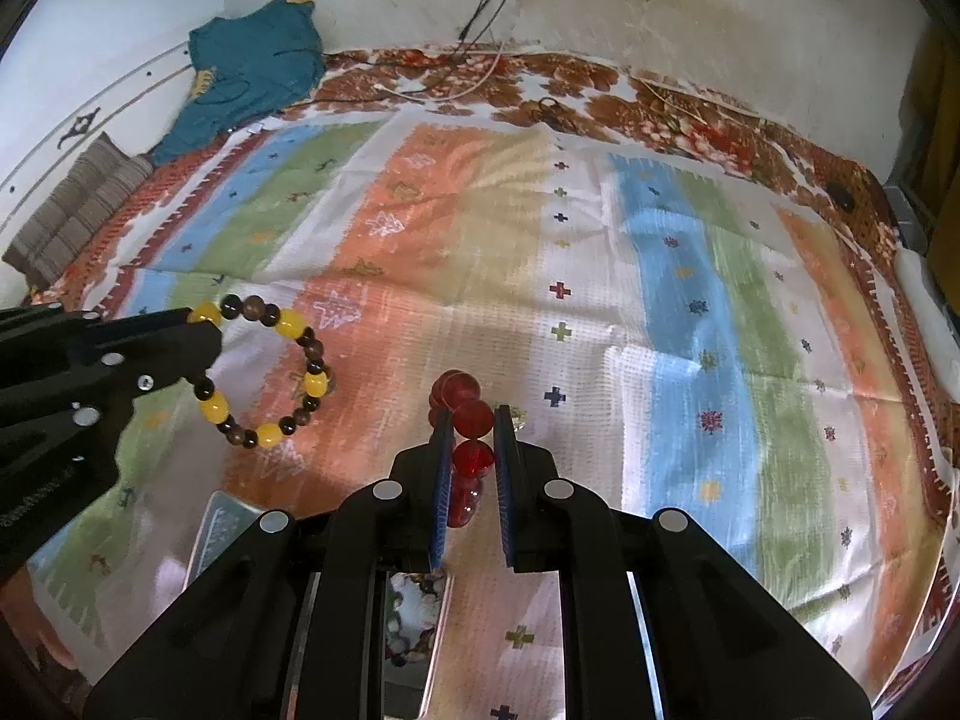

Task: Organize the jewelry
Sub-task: 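Lift both held bracelets and carry them over the silver tin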

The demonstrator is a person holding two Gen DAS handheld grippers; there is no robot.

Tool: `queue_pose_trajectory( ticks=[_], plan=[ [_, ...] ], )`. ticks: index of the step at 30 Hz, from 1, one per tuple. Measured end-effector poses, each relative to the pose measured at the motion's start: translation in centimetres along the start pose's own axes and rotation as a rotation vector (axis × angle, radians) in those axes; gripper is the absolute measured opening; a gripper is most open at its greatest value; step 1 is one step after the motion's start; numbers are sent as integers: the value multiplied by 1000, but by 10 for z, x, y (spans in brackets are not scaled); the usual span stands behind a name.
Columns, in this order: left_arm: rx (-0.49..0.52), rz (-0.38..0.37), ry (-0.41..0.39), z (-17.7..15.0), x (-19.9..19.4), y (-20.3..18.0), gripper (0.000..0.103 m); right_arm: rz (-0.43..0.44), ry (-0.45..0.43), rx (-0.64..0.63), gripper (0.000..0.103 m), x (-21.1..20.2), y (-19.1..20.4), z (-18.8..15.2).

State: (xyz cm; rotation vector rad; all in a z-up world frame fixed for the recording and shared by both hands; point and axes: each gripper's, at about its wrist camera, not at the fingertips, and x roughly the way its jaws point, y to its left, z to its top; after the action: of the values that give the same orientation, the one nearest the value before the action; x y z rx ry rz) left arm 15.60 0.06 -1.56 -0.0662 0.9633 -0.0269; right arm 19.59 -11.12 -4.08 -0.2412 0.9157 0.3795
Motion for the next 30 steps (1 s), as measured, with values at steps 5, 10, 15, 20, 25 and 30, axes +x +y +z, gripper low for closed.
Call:
queue_pose_trajectory(
  ticks=[5, 10, 15, 20, 25, 30],
  plan=[
    [-3, -6, -10, -5, -8, -1, 12, 2, -17, -3, 14, -11, 4, -5],
    [-8, -23, -26, -11, -20, -3, 12, 9, -27, -2, 14, -19, 4, -10],
    [-12, -31, -51, -16, -32, -7, 12, 15, -32, 0, 14, -25, 5, -15],
    [-5, -39, -54, -23, -41, -13, 12, 23, -38, -1, 14, -33, 6, -21],
    [0, -41, -63, -29, -47, -16, 12, 22, -40, 0, 14, -38, 7, -27],
    [-1, -51, -75, -35, -56, -18, 12, 25, -40, -1, 14, -42, 9, -34]
  ],
)
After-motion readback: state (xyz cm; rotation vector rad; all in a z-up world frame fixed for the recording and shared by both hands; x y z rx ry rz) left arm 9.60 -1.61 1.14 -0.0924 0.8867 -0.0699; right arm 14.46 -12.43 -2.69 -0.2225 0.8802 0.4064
